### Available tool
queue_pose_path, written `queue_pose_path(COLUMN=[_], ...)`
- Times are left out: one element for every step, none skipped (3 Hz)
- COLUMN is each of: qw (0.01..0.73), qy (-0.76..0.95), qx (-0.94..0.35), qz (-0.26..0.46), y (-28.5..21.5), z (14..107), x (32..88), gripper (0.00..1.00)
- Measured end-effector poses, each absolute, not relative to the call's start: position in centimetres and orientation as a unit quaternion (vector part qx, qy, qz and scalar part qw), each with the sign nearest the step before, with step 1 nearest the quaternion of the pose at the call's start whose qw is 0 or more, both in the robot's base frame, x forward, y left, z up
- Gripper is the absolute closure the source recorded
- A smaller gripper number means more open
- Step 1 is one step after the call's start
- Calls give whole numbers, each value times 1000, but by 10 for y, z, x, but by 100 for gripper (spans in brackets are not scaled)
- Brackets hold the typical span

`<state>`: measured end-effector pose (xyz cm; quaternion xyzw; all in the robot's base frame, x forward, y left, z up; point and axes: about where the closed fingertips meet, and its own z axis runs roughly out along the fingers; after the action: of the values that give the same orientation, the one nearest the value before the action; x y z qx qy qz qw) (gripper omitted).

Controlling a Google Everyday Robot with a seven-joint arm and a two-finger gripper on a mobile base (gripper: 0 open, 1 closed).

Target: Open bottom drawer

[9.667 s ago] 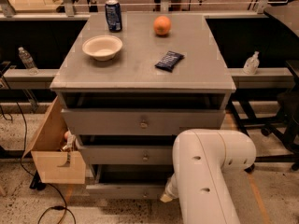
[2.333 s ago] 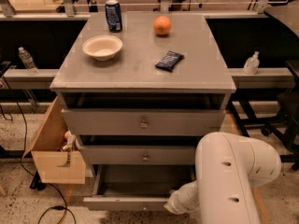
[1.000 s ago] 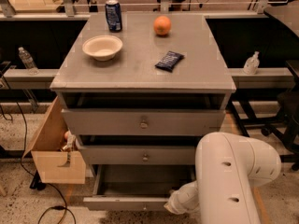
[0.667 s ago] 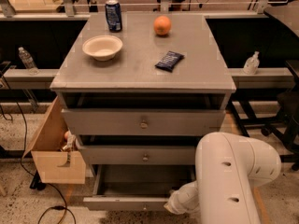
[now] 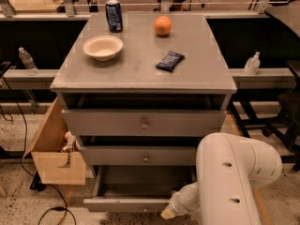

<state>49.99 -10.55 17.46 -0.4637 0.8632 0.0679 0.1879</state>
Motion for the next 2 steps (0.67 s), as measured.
queue_pose_path(qw=[188,192], qy=[863,859], qx=[-464,-470], qz=[68,67], y=[-105,-103], z=[175,179], x=[500,502], gripper=[0,0])
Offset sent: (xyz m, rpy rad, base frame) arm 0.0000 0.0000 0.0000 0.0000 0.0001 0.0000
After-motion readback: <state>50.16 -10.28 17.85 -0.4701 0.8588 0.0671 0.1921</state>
